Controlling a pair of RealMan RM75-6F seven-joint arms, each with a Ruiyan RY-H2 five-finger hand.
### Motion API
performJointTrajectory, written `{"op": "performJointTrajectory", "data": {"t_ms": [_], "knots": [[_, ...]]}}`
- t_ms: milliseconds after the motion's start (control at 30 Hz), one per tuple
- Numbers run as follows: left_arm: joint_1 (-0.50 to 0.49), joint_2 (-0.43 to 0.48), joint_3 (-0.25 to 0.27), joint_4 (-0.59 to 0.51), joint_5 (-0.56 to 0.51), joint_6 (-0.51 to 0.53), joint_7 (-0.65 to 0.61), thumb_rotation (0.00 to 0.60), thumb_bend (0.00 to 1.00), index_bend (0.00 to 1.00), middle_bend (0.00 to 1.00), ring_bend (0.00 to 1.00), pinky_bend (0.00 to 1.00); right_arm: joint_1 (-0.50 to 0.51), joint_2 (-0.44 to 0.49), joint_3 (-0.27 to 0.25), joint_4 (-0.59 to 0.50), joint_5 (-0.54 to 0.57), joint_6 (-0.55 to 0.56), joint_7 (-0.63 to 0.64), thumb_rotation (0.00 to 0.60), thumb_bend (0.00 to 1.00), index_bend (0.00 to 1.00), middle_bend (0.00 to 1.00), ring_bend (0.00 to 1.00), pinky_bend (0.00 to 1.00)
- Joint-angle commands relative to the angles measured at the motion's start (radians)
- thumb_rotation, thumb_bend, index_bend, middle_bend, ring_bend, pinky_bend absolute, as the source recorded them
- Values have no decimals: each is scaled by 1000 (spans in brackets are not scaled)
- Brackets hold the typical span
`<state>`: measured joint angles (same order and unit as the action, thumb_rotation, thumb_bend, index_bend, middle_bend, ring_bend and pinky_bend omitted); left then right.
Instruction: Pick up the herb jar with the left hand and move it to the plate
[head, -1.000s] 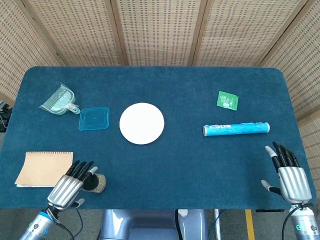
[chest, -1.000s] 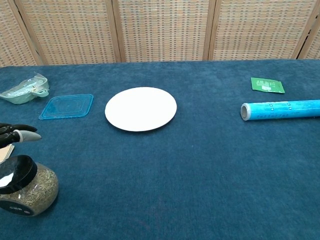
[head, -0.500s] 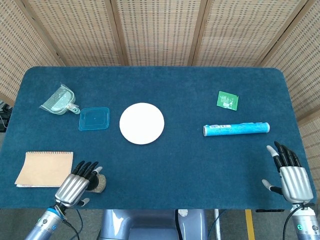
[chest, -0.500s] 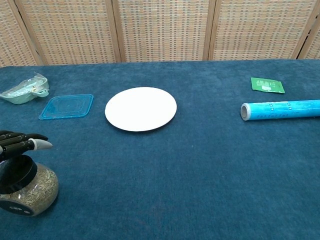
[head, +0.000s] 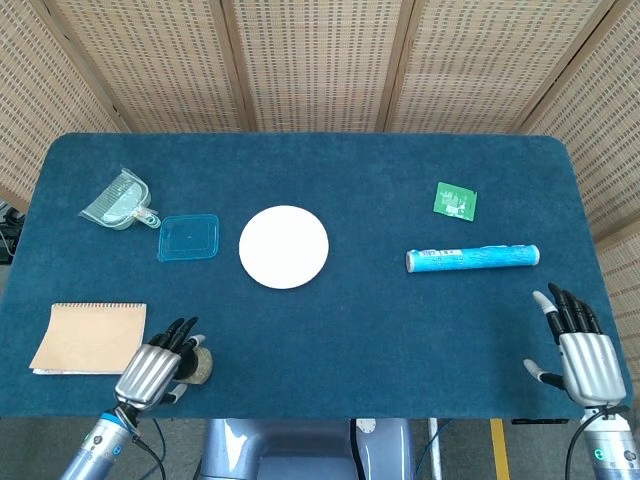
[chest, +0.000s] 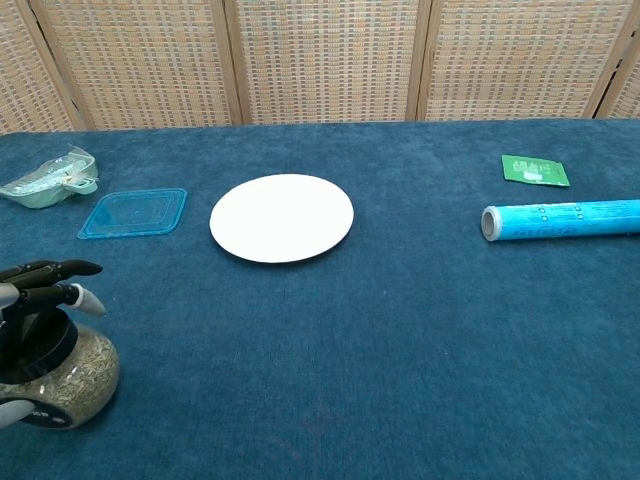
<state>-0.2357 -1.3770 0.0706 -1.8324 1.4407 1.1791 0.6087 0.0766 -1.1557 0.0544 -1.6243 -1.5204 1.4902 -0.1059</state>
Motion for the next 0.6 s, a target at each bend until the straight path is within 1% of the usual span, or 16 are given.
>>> {"op": "performJointTrajectory", "data": {"t_ms": [33,167,267,367,600], "knots": [[-5,-16,-4,13,1,2,-10,600,326,284,13,80,342,0,0,0,1,-2,1,1,600,31,92,0,0,101],[-8,-28,-6,24,-3,-1,-26,600,393,428,112,179,408,0,0,-1,1,-5,3,3,600,31,91,0,0,100],[-10,-30,-6,25,-7,-1,-27,600,430,505,176,211,422,-1,0,0,2,-6,4,4,600,31,92,0,0,101],[-8,-32,-9,26,-4,14,-26,600,446,557,221,222,428,-1,1,1,2,-3,4,5,600,31,92,0,0,101],[-10,-6,-38,4,-7,50,-34,600,449,584,229,222,428,-1,2,0,2,-5,5,7,600,31,92,0,0,101]]}}
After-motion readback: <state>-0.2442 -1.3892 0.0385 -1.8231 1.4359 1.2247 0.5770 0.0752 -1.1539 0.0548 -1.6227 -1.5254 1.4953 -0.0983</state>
